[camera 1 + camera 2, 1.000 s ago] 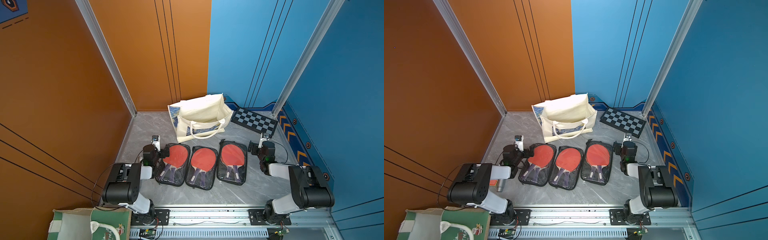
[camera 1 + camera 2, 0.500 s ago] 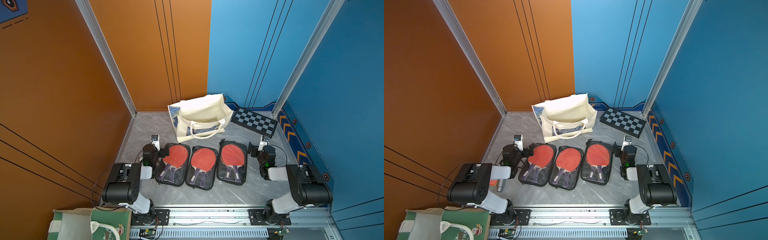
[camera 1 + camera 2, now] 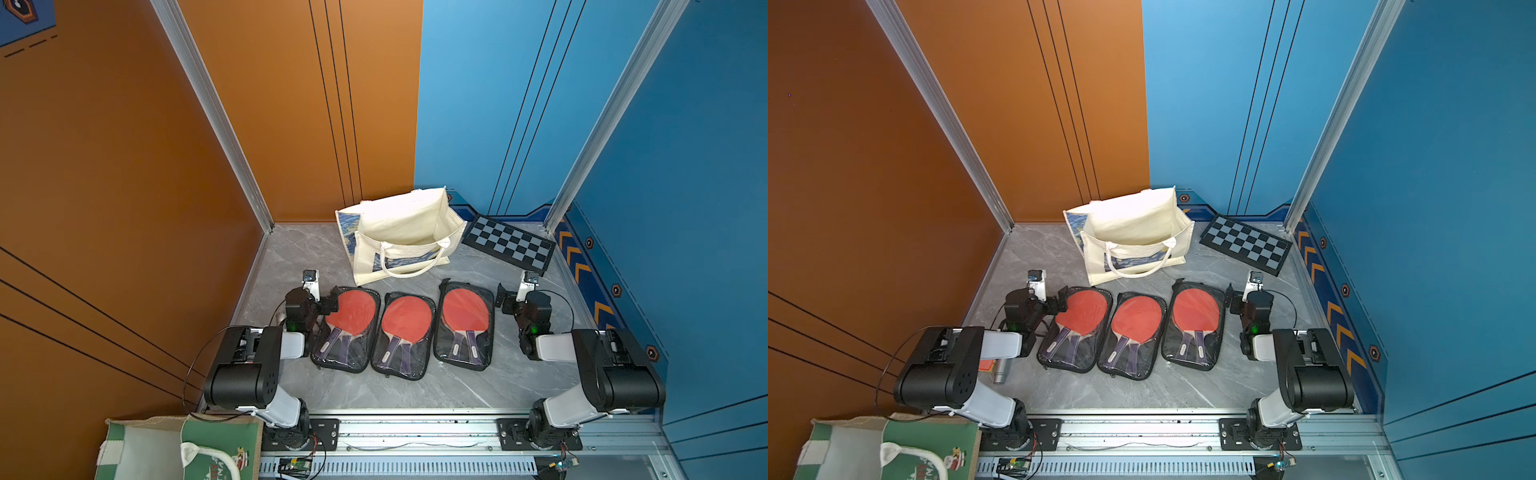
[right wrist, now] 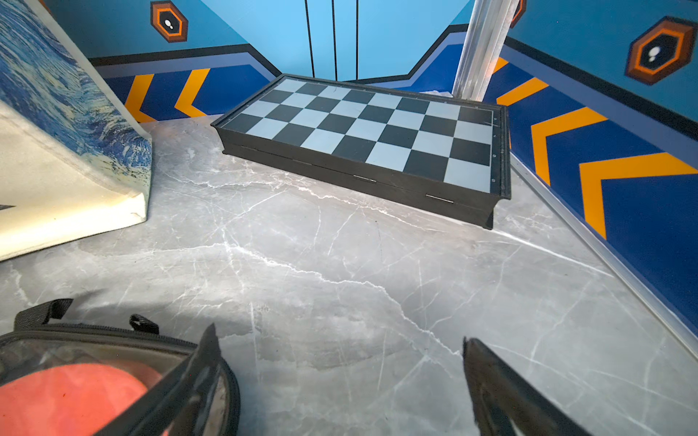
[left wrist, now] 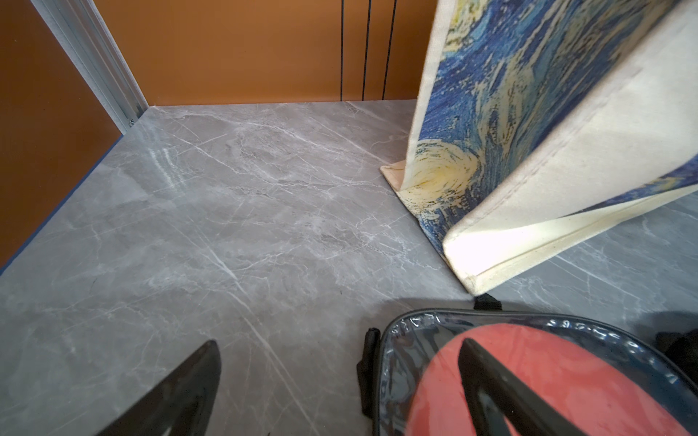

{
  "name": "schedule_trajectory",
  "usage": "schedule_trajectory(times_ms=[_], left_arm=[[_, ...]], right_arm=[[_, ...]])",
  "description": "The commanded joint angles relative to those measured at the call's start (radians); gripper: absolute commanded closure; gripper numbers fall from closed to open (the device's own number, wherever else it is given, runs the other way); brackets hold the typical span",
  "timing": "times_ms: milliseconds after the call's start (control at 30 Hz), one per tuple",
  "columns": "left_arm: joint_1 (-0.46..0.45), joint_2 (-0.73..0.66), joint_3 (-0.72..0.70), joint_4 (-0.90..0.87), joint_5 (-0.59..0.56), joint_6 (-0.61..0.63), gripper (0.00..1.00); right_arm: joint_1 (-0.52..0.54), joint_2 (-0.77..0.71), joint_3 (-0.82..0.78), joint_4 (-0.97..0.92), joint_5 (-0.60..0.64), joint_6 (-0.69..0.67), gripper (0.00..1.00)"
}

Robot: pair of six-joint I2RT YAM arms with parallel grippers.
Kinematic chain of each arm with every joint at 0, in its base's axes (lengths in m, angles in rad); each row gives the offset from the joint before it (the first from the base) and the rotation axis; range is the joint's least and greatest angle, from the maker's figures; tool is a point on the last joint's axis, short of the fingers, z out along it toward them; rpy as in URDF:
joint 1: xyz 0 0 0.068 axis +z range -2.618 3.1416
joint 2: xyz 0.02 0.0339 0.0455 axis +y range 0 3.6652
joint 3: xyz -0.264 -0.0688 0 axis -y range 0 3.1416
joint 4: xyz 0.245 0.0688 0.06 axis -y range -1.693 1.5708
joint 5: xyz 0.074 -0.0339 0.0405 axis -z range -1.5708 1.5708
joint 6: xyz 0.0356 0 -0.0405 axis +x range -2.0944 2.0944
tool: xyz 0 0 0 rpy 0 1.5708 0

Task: Remove the ping pong set from the canvas bag
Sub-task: Reset both arms

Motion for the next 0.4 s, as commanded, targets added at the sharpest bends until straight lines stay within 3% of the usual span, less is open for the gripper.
schedule_trajectory(times_ms=[0, 367], left_arm=[[-0.004, 0.005, -0.006, 0.016, -0.016, 0.015, 0.02], [-0.009, 0.009, -0.003, 0.015, -0.057, 0.009, 0.02]], right_arm=[[0.006, 0.011, 0.015, 0.010, 0.017, -0.016, 0.00], [0.006, 0.011, 0.015, 0.011, 0.018, -0.016, 0.00]])
